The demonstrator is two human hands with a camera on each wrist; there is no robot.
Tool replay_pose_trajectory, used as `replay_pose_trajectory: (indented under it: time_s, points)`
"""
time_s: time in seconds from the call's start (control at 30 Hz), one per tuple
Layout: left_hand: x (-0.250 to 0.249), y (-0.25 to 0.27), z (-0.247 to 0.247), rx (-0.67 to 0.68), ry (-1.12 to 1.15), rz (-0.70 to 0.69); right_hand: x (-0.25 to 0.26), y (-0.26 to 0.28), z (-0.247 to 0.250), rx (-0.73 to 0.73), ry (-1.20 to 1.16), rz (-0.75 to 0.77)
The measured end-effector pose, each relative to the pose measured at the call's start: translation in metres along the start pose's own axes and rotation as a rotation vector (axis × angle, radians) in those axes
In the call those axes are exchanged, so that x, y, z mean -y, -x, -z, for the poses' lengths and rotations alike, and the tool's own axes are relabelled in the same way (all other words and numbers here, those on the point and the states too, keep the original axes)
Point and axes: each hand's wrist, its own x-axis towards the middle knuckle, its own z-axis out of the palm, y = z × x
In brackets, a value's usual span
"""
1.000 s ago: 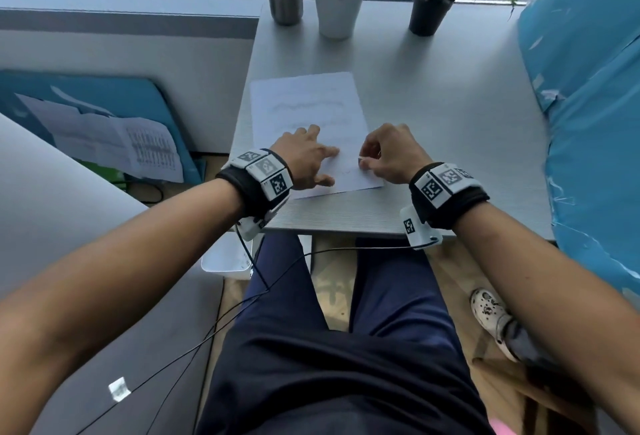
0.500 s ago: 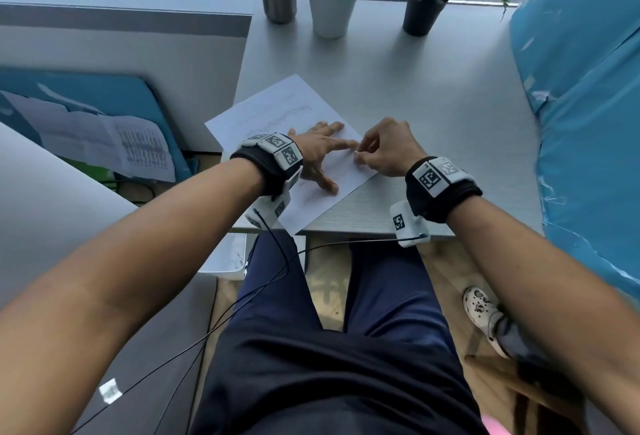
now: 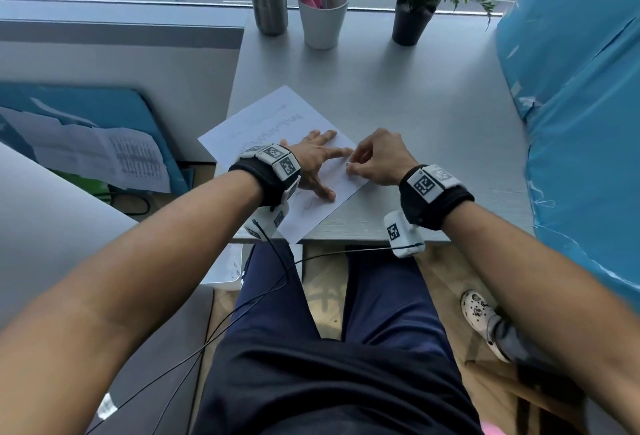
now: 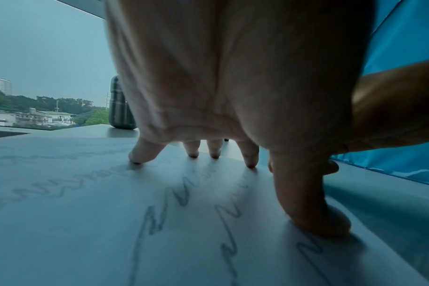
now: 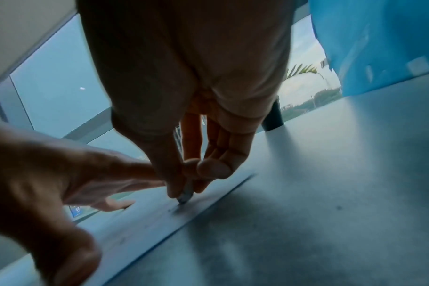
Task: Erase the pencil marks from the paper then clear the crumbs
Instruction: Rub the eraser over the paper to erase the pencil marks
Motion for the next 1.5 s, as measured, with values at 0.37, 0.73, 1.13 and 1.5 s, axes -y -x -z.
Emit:
replay_pose_trajectory:
  time_s: [0.37, 0.73, 1.13, 1.5]
  points:
    - [-0.002, -0.001, 0.0, 0.002, 0.008, 0.011, -0.005, 0.001, 0.006, -0.11, -0.056, -0.074]
    - [-0.002, -0.001, -0.003, -0.005, 0.014, 0.01, -0.002, 0.005, 0.004, -0.043, -0.018, -0.044]
    - [-0.003, -0.003, -0.004, -0.011, 0.031, 0.014, -0.005, -0.001, 0.014, -0.109, -0.056, -0.099]
    - [-0.004, -0.006, -0.006, -0.003, 0.019, 0.039, 0.003, 0.005, 0.002, -0.04, -0.016, -0.052]
